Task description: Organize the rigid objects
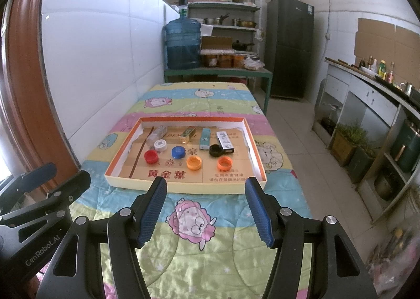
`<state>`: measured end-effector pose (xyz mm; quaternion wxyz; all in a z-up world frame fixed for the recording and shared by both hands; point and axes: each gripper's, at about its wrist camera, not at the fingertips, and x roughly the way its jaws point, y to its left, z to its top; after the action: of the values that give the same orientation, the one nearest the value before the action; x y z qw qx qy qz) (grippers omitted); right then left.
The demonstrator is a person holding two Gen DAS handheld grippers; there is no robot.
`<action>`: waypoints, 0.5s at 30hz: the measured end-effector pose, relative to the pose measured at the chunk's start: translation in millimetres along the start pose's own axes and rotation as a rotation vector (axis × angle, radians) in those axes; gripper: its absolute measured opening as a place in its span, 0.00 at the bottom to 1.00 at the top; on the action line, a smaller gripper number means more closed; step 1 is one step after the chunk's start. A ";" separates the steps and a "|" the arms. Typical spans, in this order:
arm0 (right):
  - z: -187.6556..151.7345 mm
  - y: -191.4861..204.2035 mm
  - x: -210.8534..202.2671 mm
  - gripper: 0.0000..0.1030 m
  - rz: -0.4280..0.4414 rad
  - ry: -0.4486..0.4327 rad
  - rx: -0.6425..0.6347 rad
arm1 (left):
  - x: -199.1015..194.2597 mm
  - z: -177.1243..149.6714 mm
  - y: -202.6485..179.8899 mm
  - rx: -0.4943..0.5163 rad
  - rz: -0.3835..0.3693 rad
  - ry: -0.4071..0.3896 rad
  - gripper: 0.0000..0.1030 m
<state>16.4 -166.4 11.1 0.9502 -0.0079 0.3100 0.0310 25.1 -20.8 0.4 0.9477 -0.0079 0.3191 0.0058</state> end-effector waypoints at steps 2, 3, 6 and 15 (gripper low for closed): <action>-0.4 0.2 0.3 0.62 -0.001 0.000 -0.001 | -0.1 -0.7 0.3 0.000 -0.001 0.001 0.59; 0.1 0.0 0.1 0.62 -0.001 0.000 0.000 | -0.1 0.0 0.0 0.000 0.000 0.000 0.59; 0.7 0.0 -0.1 0.62 -0.001 0.000 0.000 | -0.1 0.4 -0.1 0.000 0.000 0.000 0.59; 1.1 -0.1 -0.1 0.62 0.000 0.001 0.000 | -0.2 -0.1 0.0 0.000 -0.001 0.001 0.59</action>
<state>17.0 -166.5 12.1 0.9500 -0.0081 0.3106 0.0309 24.8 -20.8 0.4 0.9475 -0.0079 0.3195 0.0055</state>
